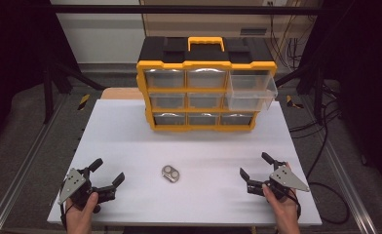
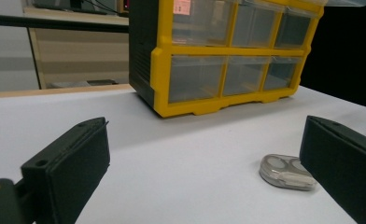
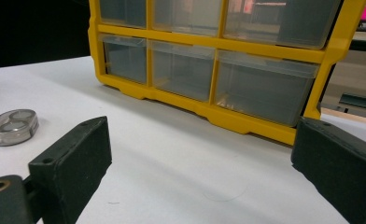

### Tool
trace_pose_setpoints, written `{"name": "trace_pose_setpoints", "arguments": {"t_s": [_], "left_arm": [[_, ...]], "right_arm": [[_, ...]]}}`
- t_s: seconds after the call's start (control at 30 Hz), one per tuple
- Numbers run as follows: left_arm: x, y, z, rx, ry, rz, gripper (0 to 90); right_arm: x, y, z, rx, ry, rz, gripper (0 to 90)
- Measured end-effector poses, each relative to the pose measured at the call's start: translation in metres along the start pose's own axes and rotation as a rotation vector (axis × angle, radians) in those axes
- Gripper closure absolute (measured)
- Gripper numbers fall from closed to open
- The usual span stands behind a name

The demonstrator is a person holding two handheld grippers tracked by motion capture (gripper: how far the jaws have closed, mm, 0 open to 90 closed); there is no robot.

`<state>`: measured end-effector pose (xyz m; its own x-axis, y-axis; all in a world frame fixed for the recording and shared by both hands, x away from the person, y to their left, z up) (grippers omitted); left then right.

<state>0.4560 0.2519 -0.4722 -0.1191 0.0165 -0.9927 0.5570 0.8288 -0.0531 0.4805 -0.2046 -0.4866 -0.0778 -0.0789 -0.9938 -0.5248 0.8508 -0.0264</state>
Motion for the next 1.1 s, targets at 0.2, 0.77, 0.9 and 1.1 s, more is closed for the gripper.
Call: {"name": "trace_pose_setpoints", "arguments": {"t_s": [0.2,0.77,0.9,1.1], "left_arm": [[0.0,-0.009,0.007,0.025,0.02,-0.016,1.4],[0.006,-0.054,0.038,0.128,0.265,0.017,2.0],[0.012,-0.065,0.05,0.149,0.366,0.049,2.5],[0.019,-0.076,0.069,0.165,0.472,0.074,3.5]], "right_arm": [[0.002,0.002,-0.001,-0.037,0.018,0.047,4.2],[0.007,0.002,-0.002,-0.019,0.091,0.051,3.9],[0.009,0.003,-0.002,-0.013,0.104,0.043,3.7],[0.011,0.003,-0.002,-0.013,0.123,0.034,3.6]]}}
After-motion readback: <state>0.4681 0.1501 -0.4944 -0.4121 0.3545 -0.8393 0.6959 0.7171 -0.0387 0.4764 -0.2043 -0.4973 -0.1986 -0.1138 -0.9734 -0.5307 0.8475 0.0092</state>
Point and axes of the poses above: each handheld gripper's, and its own axes: z roughly forward along the jaws, x roughly out of its underside, y roughly to its left, the point moved 8 cm from there along z, roughly forward along the jaws, and after that the axes turned 2 degrees about z, right-handed, at the moved point
